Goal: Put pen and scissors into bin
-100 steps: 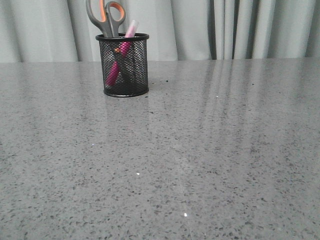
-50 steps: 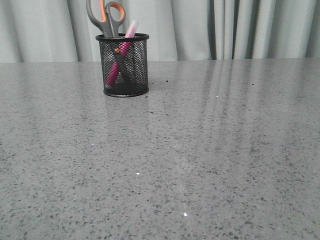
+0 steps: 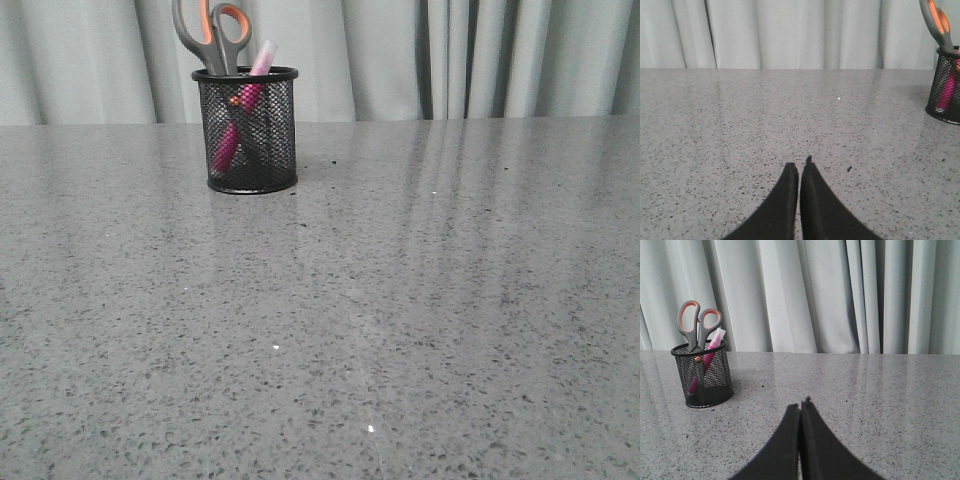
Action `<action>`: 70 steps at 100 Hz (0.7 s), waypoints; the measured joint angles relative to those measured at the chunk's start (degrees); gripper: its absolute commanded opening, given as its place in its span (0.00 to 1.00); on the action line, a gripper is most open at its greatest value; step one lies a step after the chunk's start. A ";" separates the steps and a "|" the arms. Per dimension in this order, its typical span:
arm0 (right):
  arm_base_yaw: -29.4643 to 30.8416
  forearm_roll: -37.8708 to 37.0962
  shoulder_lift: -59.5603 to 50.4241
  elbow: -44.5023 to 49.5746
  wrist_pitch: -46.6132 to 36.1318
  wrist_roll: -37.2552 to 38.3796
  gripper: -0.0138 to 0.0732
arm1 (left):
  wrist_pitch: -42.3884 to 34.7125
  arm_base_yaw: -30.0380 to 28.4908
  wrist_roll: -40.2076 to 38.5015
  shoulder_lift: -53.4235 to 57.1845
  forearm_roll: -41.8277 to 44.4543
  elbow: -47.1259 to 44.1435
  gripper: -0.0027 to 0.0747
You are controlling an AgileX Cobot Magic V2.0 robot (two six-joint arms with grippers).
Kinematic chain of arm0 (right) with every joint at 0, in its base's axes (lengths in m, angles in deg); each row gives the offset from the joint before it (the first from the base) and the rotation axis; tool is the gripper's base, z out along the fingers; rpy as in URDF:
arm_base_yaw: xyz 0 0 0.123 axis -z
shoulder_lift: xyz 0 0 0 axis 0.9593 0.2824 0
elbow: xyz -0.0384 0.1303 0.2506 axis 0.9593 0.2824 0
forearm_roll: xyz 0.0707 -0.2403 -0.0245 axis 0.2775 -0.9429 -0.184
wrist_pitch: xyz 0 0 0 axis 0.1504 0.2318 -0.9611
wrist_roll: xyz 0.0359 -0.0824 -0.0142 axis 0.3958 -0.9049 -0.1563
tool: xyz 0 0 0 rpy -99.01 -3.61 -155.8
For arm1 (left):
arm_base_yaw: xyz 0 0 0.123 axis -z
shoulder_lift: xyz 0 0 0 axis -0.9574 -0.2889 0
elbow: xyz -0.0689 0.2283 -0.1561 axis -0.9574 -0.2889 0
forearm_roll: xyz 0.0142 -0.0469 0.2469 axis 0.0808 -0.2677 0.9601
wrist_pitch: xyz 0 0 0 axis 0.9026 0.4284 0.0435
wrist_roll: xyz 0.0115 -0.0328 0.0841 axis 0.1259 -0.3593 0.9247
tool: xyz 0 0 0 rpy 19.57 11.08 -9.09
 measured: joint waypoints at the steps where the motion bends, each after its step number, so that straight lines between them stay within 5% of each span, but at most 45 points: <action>1: 0.00 0.00 0.00 0.00 0.00 0.00 0.08 | 0.00 0.00 0.00 0.00 0.00 0.00 0.01; 17: 0.00 0.35 -1.28 0.00 1.30 0.00 0.08 | 0.00 0.00 -0.08 0.00 0.00 0.00 0.01; 48: 0.00 3.27 -16.28 0.14 23.62 -4.03 0.08 | 0.00 0.00 -0.08 0.00 0.00 0.00 0.01; 70: 0.46 3.45 -26.17 1.70 31.04 -8.71 0.08 | 0.00 0.00 -0.08 0.00 0.00 0.00 0.01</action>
